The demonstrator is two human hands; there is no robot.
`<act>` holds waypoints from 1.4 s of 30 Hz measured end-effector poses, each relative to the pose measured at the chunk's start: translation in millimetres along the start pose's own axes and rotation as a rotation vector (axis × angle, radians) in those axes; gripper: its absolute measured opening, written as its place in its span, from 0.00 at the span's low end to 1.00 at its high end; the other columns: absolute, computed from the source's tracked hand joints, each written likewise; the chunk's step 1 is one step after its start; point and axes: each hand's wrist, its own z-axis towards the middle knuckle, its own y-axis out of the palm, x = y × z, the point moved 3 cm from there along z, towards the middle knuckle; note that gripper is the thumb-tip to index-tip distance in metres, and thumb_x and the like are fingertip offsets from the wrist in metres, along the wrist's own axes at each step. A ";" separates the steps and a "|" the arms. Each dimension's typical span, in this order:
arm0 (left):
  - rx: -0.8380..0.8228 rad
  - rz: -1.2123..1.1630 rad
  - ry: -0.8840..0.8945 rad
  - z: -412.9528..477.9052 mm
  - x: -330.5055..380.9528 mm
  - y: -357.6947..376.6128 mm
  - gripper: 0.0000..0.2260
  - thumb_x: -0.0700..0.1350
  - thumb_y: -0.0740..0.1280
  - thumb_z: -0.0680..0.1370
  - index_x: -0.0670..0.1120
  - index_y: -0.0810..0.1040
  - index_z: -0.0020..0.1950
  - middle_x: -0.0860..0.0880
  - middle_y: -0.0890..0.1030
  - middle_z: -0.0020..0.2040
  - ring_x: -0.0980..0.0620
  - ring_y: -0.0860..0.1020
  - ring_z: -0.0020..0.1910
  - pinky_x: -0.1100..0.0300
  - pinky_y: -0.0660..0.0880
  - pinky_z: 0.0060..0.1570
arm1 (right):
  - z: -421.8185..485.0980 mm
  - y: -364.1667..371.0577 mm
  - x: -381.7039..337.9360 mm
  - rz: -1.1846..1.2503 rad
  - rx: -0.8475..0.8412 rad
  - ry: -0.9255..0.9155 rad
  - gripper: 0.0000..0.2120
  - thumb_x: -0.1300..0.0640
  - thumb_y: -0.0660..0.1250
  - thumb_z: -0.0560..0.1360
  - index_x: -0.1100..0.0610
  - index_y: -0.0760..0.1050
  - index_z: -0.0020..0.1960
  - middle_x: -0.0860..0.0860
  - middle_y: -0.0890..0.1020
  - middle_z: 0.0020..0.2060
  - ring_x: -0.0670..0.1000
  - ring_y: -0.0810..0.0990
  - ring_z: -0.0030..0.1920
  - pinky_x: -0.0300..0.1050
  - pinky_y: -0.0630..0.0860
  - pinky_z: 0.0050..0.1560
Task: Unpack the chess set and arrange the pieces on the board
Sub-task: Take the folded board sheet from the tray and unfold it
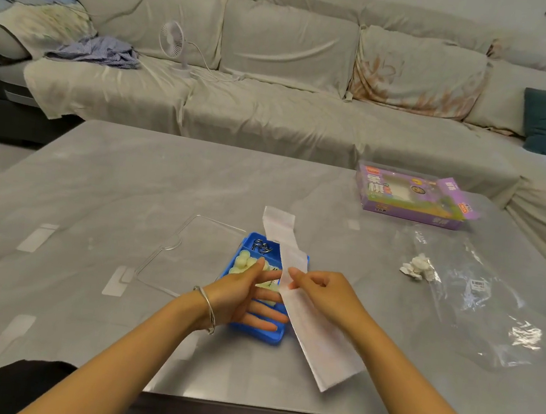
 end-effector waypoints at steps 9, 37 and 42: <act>0.106 -0.074 0.163 6.8 3.9 0.9 0.20 0.58 0.50 0.80 0.49 0.76 0.55 0.46 0.83 0.48 0.47 0.82 0.46 0.51 0.80 0.47 | -2.8 1.5 -3.4 0.111 0.038 -0.069 0.19 0.37 0.68 0.69 0.52 0.76 0.47 0.49 0.75 0.27 0.43 0.74 0.29 0.40 0.72 0.41; 0.442 0.015 0.446 -11.9 32.3 -22.5 0.05 0.42 0.67 0.75 0.43 0.82 0.42 0.47 0.83 0.37 0.52 0.82 0.33 0.63 0.79 0.33 | 0.5 -2.1 -22.6 0.306 0.311 -0.187 0.13 0.57 0.72 0.71 0.53 0.67 0.48 0.48 0.76 0.43 0.47 0.75 0.39 0.31 0.72 0.38; 0.540 -0.077 0.484 -11.5 28.3 -23.3 0.02 0.42 0.71 0.73 0.43 0.82 0.42 0.46 0.83 0.39 0.50 0.81 0.36 0.65 0.78 0.33 | -2.8 4.0 -30.9 0.175 0.406 -0.387 0.16 0.56 0.71 0.72 0.48 0.69 0.56 0.43 0.70 0.55 0.39 0.71 0.54 0.25 0.67 0.50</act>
